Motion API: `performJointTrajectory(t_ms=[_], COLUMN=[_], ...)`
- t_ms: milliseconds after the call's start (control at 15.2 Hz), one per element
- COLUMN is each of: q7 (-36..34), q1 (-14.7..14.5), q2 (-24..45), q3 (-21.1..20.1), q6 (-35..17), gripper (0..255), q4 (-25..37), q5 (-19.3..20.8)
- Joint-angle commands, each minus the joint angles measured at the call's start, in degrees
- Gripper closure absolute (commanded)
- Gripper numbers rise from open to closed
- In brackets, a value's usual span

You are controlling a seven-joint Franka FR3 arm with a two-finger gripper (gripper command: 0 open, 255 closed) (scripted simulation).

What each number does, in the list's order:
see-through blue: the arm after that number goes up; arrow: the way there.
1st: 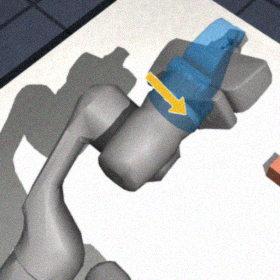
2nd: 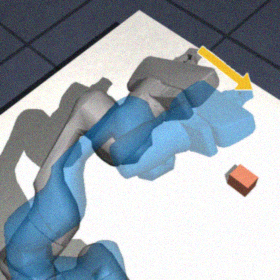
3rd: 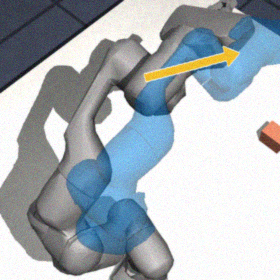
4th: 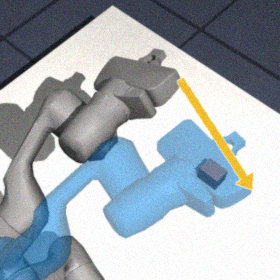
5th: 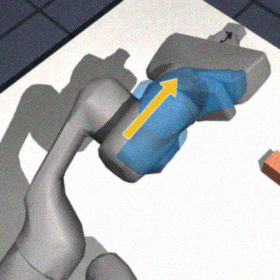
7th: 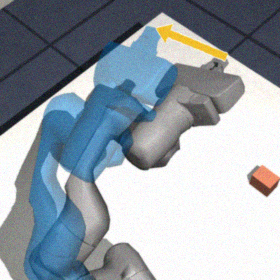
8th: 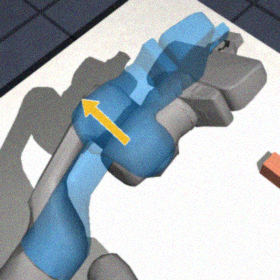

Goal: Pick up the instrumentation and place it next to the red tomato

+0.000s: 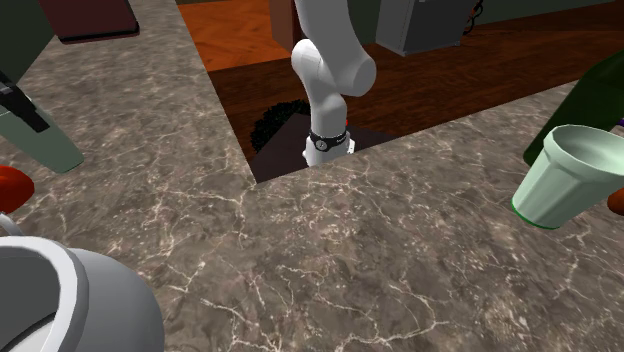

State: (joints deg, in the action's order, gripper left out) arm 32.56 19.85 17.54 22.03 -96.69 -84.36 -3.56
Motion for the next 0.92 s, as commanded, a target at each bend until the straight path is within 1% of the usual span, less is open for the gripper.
performJointTrajectory(t_ms=[0,66,396,660,858], q7=[0.00,0.00,0.00,0.22,0.22], q1=[0.00,0.00,0.00,0.84,0.84], q2=[-0.01,-0.01,-0.01,1.84,1.83], q3=[0.00,0.00,0.00,0.07,0.07], q6=[-0.02,-0.02,-0.03,8.12,8.12], gripper=[255,0,0,0,0], q4=[0.00,-0.01,-0.01,9.92,9.91], q5=[0.00,0.00,0.00,-0.61,-0.61])
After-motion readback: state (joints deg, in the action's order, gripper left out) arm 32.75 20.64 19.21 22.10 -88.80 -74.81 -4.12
